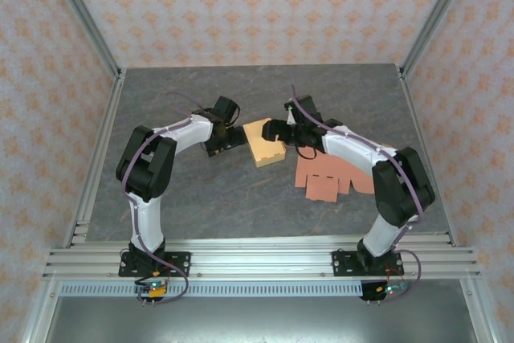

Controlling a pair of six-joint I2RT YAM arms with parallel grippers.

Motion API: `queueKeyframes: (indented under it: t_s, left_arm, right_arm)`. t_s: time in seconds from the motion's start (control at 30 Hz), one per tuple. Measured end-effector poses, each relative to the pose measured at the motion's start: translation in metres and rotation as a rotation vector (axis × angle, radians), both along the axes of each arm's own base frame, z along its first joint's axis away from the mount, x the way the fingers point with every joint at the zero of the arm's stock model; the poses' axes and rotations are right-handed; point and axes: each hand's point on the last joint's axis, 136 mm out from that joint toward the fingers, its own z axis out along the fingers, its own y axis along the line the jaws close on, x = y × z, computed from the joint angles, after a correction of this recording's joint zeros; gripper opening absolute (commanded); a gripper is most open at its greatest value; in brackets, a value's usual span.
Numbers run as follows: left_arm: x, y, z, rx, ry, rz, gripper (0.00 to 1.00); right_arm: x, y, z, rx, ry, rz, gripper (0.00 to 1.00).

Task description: Fold the paper box

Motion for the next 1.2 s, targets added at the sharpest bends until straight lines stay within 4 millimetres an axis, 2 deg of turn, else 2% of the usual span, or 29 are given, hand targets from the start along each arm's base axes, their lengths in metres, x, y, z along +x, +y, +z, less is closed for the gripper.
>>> queueKeyframes:
  t_s: [0.1,0.17,0.27,0.37,0.47,0.8,0.97,1.07,1.2]
  left_arm:
    - [0.0,0.0,0.0,0.0,0.0,0.0,0.89]
    - [0.0,0.0,0.0,0.0,0.0,-0.001,0.9]
    - [0.0,0.0,0.0,0.0,0.0,-0.001,0.89]
    - [0.0,0.0,0.0,-0.001,0.0,0.003,0.9]
    - [0.001,0.001,0.0,-0.013,0.004,0.022,0.9]
    - [0.002,0.0,0.002,-0.017,0.004,0.027,0.9]
    - [0.001,0.0,0.003,-0.015,0.009,0.0,0.9]
    - [0.0,0.0,0.004,-0.003,0.01,-0.043,0.9]
    - [0.001,0.002,0.006,-0.024,0.011,-0.07,0.9]
  right_arm:
    - [0.003,-0.015,-0.019,-0.007,0.041,-0.027,0.84]
    - [0.003,-0.014,-0.034,-0.005,0.077,-0.02,0.82]
    - [-0.008,0.001,-0.05,0.006,0.131,0.026,0.82]
    - [-0.024,0.023,-0.053,0.022,0.15,0.09,0.82]
    - [-0.038,0.034,-0.054,0.008,0.177,0.125,0.81]
    - [-0.043,0.036,-0.054,-0.012,0.201,0.143,0.83]
    - [-0.036,0.026,-0.054,-0.017,0.197,0.123,0.84]
    - [-0.025,0.013,-0.041,-0.029,0.143,0.11,0.87]
    - [-0.012,-0.002,-0.008,-0.024,0.033,0.104,0.88]
